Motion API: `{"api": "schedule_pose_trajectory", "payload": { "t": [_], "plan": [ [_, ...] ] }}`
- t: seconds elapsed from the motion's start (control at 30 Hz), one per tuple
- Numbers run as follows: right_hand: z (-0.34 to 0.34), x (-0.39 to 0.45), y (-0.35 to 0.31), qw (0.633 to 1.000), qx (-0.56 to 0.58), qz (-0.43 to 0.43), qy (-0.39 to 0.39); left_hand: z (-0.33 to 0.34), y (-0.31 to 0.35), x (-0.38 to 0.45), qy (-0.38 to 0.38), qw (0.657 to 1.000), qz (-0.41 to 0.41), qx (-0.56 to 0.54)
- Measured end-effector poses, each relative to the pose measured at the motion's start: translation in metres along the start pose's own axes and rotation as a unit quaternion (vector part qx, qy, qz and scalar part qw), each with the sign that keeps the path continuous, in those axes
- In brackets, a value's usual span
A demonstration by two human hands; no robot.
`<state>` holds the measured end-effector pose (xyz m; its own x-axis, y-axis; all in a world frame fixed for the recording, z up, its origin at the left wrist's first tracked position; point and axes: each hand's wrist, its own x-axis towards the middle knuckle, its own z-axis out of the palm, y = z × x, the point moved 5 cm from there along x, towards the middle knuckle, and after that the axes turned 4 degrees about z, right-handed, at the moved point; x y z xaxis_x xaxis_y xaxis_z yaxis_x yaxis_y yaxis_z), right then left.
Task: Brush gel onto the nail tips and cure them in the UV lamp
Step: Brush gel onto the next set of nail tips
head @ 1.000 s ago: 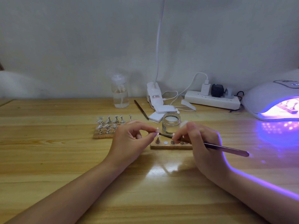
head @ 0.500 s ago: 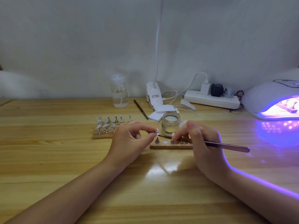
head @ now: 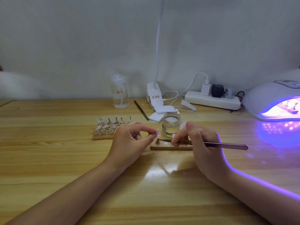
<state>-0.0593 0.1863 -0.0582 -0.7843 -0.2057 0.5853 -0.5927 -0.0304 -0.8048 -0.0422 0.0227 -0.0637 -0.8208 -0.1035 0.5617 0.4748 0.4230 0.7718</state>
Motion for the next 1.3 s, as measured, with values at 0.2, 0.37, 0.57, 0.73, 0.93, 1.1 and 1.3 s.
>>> {"api": "schedule_pose_trajectory", "payload": {
  "t": [0.2,0.37,0.57,0.73,0.93,1.1,1.3],
  "plan": [
    [-0.0029,0.0021,0.0009,1.000,-0.011,0.006,0.024,-0.0008,-0.0003,-0.0011,-0.001,1.000,-0.002,0.006],
    [0.0006,0.0011,0.0023,0.999,-0.036,0.010,0.005,-0.0007,0.0003,-0.0007,0.000,1.000,0.001,0.008],
    [0.0002,-0.0011,-0.0013,1.000,0.008,0.000,0.000,-0.0010,-0.0005,-0.0010,0.004,1.000,-0.005,0.001],
    [-0.0027,0.0018,0.0009,0.999,-0.011,0.026,0.025,-0.0006,-0.0010,-0.0008,0.004,1.000,-0.006,0.000],
    [0.0022,-0.0002,-0.0004,1.000,0.002,0.024,-0.009,-0.0011,-0.0014,-0.0011,0.007,1.000,-0.007,-0.008],
    [0.0008,-0.0007,-0.0013,1.000,0.026,0.001,-0.006,-0.0012,-0.0015,-0.0013,0.015,1.000,-0.014,-0.010],
    [-0.0052,0.0023,0.0025,0.999,0.007,0.002,0.034,-0.0017,0.0006,-0.0024,0.009,1.000,-0.013,-0.017]
  ]
}}
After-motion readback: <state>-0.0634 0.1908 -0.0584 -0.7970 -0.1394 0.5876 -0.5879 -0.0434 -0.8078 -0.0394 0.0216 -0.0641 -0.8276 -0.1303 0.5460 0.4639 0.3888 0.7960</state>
